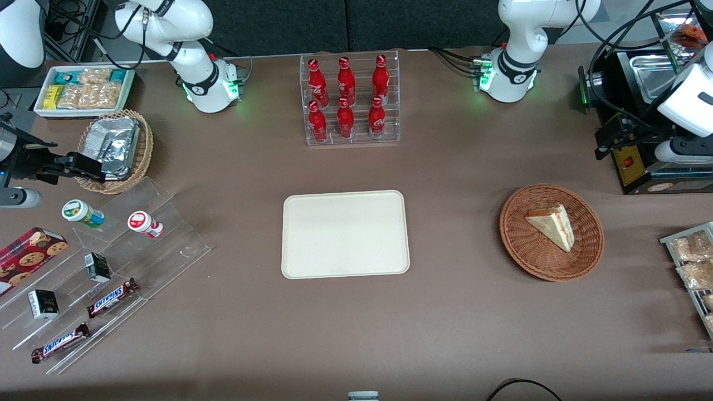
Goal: Place sandwich from basket to tray
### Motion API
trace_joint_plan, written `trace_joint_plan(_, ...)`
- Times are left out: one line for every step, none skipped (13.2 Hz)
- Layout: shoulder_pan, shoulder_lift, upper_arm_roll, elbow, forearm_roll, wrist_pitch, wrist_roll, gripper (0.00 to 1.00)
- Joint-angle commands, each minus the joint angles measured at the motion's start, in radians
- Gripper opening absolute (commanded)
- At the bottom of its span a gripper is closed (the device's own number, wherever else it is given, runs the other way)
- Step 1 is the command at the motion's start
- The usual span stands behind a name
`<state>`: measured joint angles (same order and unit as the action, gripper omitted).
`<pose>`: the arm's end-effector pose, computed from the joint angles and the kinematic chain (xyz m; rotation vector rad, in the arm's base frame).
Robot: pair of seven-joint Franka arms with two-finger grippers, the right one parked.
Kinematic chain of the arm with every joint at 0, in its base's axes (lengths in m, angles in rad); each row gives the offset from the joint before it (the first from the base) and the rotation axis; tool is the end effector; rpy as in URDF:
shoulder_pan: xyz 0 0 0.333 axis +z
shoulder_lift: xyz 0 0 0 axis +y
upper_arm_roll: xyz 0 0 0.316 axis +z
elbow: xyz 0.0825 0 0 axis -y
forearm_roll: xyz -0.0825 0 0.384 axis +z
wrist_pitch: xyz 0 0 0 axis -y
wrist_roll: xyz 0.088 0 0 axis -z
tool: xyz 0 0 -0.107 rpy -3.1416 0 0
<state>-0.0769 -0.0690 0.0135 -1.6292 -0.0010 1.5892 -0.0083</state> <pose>0.5336 -0.0337 0.6361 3.1371 -0.0865 0.0454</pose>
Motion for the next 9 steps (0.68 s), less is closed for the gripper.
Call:
trace_joint_plan(-0.004, 0.008, 0.0, 0.026, 0.012, -0.034, -0.013, 1.0)
trace_joint_plan(-0.004, 0.008, 0.0, 0.026, 0.013, -0.034, -0.015, 1.0)
trace_joint_plan(-0.004, 0.009, 0.0, 0.022, 0.013, -0.034, -0.021, 1.0)
trace_joint_plan(-0.003, 0.011, 0.0, 0.019, 0.013, -0.034, -0.044, 1.0)
trace_joint_plan(-0.001, 0.026, 0.003, 0.015, 0.013, -0.034, -0.109, 1.0)
trace_joint_plan(0.0, 0.041, 0.003, 0.014, 0.015, -0.031, -0.215, 1.0)
trace_joint_plan(0.003, 0.072, 0.006, 0.012, 0.021, -0.032, -0.336, 1.0)
trace_joint_plan(0.014, 0.092, 0.01, 0.0, 0.025, -0.025, -0.437, 1.0)
trace_joint_plan(0.015, 0.112, 0.01, -0.021, 0.027, -0.009, -0.479, 1.0)
